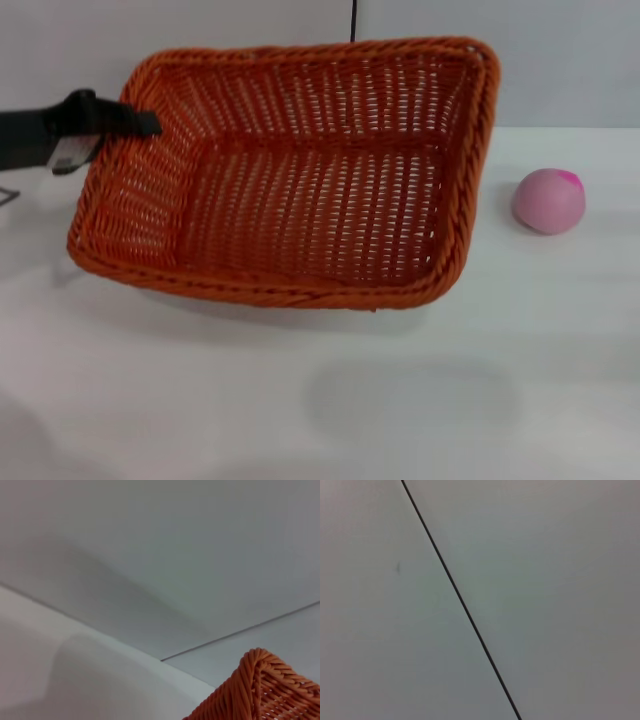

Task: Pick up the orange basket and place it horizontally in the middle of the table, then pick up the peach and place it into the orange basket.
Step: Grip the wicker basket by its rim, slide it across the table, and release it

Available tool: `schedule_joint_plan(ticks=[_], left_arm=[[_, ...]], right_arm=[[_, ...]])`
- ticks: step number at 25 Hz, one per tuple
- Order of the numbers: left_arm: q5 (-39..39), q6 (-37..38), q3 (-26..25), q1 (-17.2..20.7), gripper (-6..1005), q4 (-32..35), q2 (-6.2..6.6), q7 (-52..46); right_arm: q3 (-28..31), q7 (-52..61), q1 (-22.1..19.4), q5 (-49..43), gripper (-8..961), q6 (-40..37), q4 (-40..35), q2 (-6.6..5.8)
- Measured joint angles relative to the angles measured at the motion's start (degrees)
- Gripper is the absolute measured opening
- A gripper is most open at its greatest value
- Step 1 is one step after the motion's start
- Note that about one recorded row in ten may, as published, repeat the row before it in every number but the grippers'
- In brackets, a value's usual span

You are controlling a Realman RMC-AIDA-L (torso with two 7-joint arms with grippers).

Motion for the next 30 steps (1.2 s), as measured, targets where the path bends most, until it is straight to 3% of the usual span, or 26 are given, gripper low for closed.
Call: schedule_joint_plan(ticks=[11, 30], left_arm=[[-4.46, -2.69, 0.20, 5.66, 174, -2.30, -0.48, 1.63], [-3.98, -4.39, 1.55, 10.05, 177, -4.67, -0.40, 5.27]], right_arm=[[-0.43, -0.19, 1.57, -0.12, 655, 1.60, -0.46, -0.06], [-0.51, -0.28, 2.02, -0.45, 655, 2.47, -0.31, 0.23]])
